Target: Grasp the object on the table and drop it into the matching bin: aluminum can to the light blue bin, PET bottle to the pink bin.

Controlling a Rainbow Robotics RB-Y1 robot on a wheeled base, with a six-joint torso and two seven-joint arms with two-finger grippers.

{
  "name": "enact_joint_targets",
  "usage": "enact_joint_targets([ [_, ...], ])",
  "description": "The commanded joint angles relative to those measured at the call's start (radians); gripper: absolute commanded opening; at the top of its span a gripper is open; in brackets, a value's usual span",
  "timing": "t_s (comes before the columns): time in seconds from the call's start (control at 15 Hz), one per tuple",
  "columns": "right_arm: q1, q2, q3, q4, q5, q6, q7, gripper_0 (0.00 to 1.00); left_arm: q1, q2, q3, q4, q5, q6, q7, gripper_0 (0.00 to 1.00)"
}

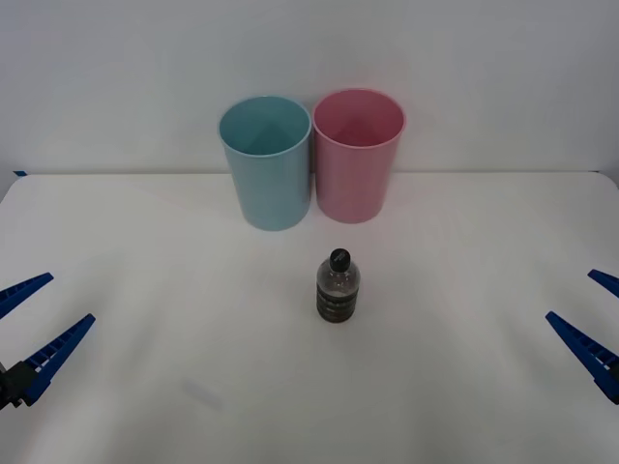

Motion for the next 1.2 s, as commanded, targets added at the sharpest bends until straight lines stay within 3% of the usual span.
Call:
enact_joint_targets([
  [0.07,-0.004,-0.004,-0.003,0.000,0.008,0.001,0.000,1.00,0.000,0.000,0.000,0.000,0.000,0.000,0.000,1.00],
  [0.33,0.005,-0.036,0.016,-0.014,0.005,0.019,0.002,1.00,0.000,0.000,0.000,0.000,0.000,0.000,0.000,1.00],
  [0.6,-0.042,-0.047,0.082,0.058,0.005,0.018,0.029,1.00,0.000,0.000,0.000,0.000,0.000,0.000,0.000,1.00],
  [0.93,-0.130,-0.048,0.182,0.172,0.005,0.022,0.221,1.00,0.000,0.000,0.000,0.000,0.000,0.000,0.000,1.00],
  [1.2,-0.193,-0.050,0.264,0.230,0.036,0.024,0.233,1.00,0.000,0.000,0.000,0.000,0.000,0.000,0.000,1.00],
])
